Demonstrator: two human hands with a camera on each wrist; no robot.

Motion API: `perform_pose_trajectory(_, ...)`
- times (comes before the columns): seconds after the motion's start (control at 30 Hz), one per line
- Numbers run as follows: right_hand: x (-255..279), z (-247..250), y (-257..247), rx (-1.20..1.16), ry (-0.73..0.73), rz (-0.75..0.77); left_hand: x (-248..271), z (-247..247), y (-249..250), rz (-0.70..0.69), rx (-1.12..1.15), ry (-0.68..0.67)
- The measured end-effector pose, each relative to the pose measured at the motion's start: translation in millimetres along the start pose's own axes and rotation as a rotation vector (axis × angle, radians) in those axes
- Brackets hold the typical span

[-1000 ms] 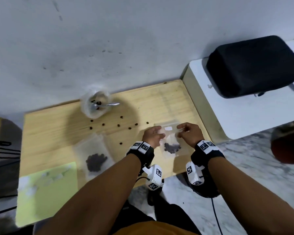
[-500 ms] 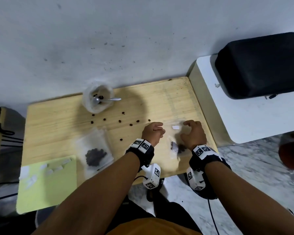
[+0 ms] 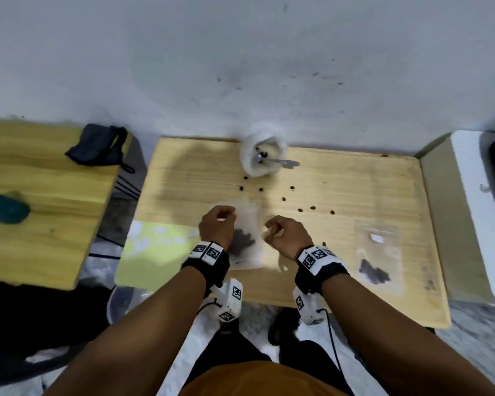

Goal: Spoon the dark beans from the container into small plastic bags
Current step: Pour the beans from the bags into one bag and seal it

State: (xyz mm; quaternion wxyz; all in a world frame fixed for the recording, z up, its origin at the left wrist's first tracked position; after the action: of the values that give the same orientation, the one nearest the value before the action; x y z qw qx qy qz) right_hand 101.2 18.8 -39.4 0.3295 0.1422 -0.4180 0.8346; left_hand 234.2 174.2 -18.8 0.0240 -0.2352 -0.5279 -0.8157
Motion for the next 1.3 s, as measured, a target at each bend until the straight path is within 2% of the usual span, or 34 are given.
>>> perform_pose_trajectory(0.07,-7,-12,-16,0.059,-0.011,-0.052,-8,32,-13,0.013,-0.072,0.075)
perform_pose_trajectory(0.13,-12,-20,-25,0.09,-0.009,-0.113,-11,48,-29,0.081,-0.095,0.075)
perform_pose_trajectory(0.2,-16,-26,-28,0.111,-0.011,-0.163,-12,51,-44,0.145,-0.059,0.014)
perform_pose_trajectory(0.37,-21,-30,-27,0.067,0.006,-0.238,-13,42,-55,0.19,0.059,-0.111)
perform_pose_trajectory(0.63,-18,-25,-24,0.001,0.138,-0.282,-21,40,-55,0.176,0.075,-0.119)
perform_pose_trajectory(0.83,-19,-13,-36,-0.175,0.29,-0.249,-22,43,-38,0.097,0.183,-0.089)
perform_pose_trajectory(1.0,-36,-24,-79,-0.372,0.221,-0.151,-29,59,-21,0.108,0.423,-0.122)
perform_pose_trajectory(1.1,-46,-44,-114,-0.436,0.121,-0.086,-38,87,-22,0.145,0.501,-0.077)
perform_pose_trajectory(1.2,-53,-68,-135,-0.338,0.022,-0.057,-56,134,-41,0.155,0.528,0.021)
perform_pose_trajectory(1.3,-56,-91,-142,-0.07,-0.044,-0.02,-71,185,-65,0.165,0.511,0.13)
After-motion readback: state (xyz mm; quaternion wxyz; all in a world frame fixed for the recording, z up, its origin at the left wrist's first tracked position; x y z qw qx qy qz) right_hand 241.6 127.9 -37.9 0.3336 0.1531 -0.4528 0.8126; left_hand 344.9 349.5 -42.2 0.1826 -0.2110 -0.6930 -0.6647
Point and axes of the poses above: each hand's wrist, its own x-axis away from the middle knuckle, its own z-axis out of the back of the hand, y = z × x, the point moved 8 cm from there along -x, towards the middle knuckle, and after that the axes turned 7 degrees about x, right-handed, at the moved point
